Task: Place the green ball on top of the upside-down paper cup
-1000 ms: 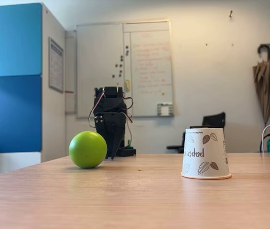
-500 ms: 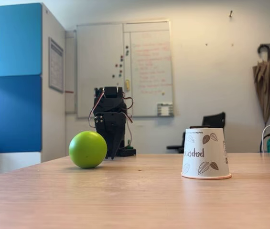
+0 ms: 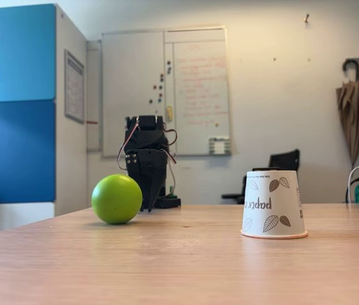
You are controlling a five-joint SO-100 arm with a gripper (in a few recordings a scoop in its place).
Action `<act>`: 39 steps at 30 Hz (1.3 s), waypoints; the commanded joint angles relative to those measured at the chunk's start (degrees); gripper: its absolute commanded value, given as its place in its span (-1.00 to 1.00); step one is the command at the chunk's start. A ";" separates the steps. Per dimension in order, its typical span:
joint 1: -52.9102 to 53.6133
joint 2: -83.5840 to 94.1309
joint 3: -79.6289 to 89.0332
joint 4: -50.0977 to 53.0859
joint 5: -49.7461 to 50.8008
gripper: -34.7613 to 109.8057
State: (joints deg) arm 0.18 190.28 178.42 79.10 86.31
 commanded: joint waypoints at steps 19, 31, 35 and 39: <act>0.18 0.18 0.00 0.35 -0.26 -0.52; 1.05 0.18 0.00 0.35 -0.26 -0.51; 2.29 0.00 0.00 0.35 -0.35 -0.52; 3.34 -2.64 -1.05 -0.53 -0.09 -0.52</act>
State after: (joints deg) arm 2.64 189.40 178.51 78.93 86.31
